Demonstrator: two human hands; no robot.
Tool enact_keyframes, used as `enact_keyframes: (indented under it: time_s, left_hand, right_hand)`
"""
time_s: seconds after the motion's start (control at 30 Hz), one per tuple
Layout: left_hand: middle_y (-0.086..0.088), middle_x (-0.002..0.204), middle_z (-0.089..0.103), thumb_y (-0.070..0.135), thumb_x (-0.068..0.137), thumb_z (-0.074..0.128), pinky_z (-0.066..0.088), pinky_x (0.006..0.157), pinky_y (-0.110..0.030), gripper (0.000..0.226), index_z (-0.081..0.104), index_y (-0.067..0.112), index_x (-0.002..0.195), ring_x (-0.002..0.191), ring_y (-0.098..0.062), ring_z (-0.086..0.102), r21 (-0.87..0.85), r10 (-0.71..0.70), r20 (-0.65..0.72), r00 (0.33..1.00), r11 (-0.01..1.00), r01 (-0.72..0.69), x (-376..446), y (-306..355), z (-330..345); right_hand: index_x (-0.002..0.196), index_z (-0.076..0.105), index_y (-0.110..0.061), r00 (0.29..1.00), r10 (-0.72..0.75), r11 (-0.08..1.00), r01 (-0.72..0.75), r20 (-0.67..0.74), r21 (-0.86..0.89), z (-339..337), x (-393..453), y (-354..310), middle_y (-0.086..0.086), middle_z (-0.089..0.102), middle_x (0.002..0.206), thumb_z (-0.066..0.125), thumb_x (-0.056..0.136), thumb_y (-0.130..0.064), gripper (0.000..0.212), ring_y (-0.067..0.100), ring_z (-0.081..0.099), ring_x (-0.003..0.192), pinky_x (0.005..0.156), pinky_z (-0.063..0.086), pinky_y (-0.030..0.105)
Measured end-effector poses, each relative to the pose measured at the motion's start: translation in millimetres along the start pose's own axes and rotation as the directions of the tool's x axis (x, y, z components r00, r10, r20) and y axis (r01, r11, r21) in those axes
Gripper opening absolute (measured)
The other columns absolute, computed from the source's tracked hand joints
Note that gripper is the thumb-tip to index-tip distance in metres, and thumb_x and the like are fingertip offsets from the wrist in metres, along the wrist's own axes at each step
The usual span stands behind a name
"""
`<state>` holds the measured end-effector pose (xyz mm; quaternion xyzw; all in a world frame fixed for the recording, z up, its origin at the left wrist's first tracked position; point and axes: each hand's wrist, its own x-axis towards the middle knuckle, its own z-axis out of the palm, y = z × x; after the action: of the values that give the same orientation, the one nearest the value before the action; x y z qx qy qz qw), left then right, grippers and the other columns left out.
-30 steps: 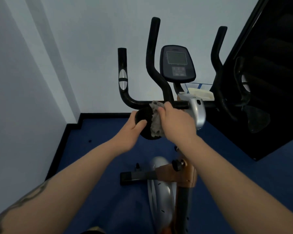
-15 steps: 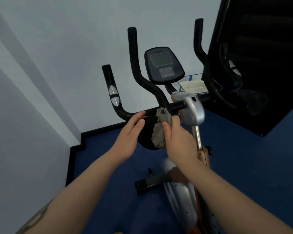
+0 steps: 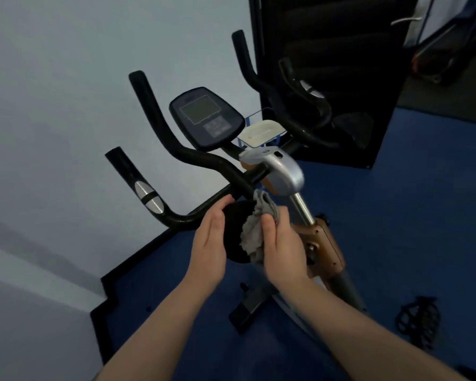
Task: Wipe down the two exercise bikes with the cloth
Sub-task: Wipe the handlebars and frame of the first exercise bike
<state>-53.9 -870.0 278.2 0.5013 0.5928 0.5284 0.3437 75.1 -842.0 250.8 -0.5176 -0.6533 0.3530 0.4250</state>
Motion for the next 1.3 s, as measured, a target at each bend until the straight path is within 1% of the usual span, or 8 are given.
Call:
enact_keyframes:
  time_s: [0.13,0.23,0.33,0.47,0.6,0.97,1.13,1.3]
  left_hand:
    - [0.019,0.137,0.052,0.049,0.096,0.03,0.039,0.097,-0.006,0.05,0.045,0.032,0.141,0.123,0.01,0.047,-0.007,0.004,0.056,0.998,1.0,-0.004,-7,-7,-5]
    - [0.021,0.141,0.048,0.052,0.094,0.031,0.036,0.098,-0.003,0.052,0.042,0.036,0.142,0.125,0.013,0.043,-0.011,0.001,0.121,0.993,1.0,0.0,-5,-9,-13]
    - [0.02,0.143,0.046,0.053,0.093,0.032,0.034,0.093,0.001,0.054,0.042,0.036,0.144,0.126,0.014,0.041,-0.035,0.004,0.162,0.987,0.999,0.002,-3,-11,-16]
    - [0.02,0.145,0.043,0.054,0.094,0.031,0.036,0.093,0.001,0.053,0.038,0.04,0.144,0.126,0.016,0.04,-0.049,0.0,0.213,0.977,0.999,0.011,-3,-12,-17]
    - [0.022,0.146,0.038,0.056,0.094,0.027,0.032,0.085,0.006,0.056,0.032,0.04,0.147,0.121,0.028,0.033,-0.059,0.004,0.247,0.969,0.998,0.011,-2,-12,-20]
    - [0.028,0.139,0.042,0.057,0.095,0.022,0.037,0.086,0.003,0.058,0.029,0.038,0.15,0.117,0.024,0.041,-0.117,0.016,0.255,0.967,0.993,0.015,-1,-19,-19]
    - [0.025,0.133,0.048,0.056,0.093,0.025,0.042,0.085,-0.001,0.056,0.033,0.04,0.146,0.114,0.018,0.049,-0.146,0.009,0.257,0.966,0.989,0.03,-3,-17,-17]
    - [0.036,0.117,0.055,0.054,0.094,0.024,0.04,0.082,0.001,0.051,0.034,0.042,0.143,0.11,0.022,0.05,-0.154,0.004,0.211,0.978,0.988,0.029,-5,-18,-15]
  right_hand:
    - [0.093,0.039,-0.031,0.982,0.174,0.973,-0.16,-0.078,0.164,17,-26,-6,-0.006,0.064,0.076,0.029,0.093,-0.057,0.028,0.003,0.063,0.067,0.059,0.05,0.028]
    - [0.088,0.044,-0.026,0.992,0.129,0.992,-0.129,-0.016,-0.008,-7,-18,2,-0.008,0.06,0.079,0.045,0.097,-0.047,0.023,0.003,0.059,0.072,0.066,0.047,0.024]
    - [0.095,0.051,-0.032,0.979,0.063,0.995,-0.078,-0.195,-0.068,-25,-16,-2,-0.016,0.047,0.095,0.058,0.092,-0.043,0.014,-0.008,0.052,0.086,0.069,0.039,0.005]
    - [0.112,0.045,-0.045,0.947,-0.06,0.997,0.045,-0.315,-0.055,-18,-12,-26,-0.02,0.048,0.103,0.065,0.09,-0.035,0.03,-0.002,0.055,0.089,0.065,0.043,0.014]
    - [0.119,0.06,-0.029,0.956,-0.161,0.958,0.093,-0.244,-0.271,7,-13,-43,-0.01,0.044,0.108,0.059,0.095,-0.034,0.024,0.005,0.054,0.082,0.064,0.048,0.018]
    - [0.117,0.067,-0.019,0.975,-0.113,0.974,0.07,-0.194,-0.215,12,-16,-46,-0.002,0.062,0.108,0.055,0.098,-0.031,0.025,0.013,0.061,0.097,0.085,0.052,0.035]
    - [0.109,0.07,-0.024,0.997,-0.032,0.983,0.045,0.077,-0.177,-15,-8,-45,-0.006,0.067,0.103,0.055,0.097,-0.035,0.022,0.009,0.062,0.097,0.086,0.051,0.029]
    - [0.118,0.067,-0.021,0.995,-0.097,0.982,0.094,-0.007,-0.167,12,-6,-60,-0.003,0.059,0.11,0.053,0.098,-0.031,0.026,0.01,0.059,0.099,0.088,0.051,0.034]
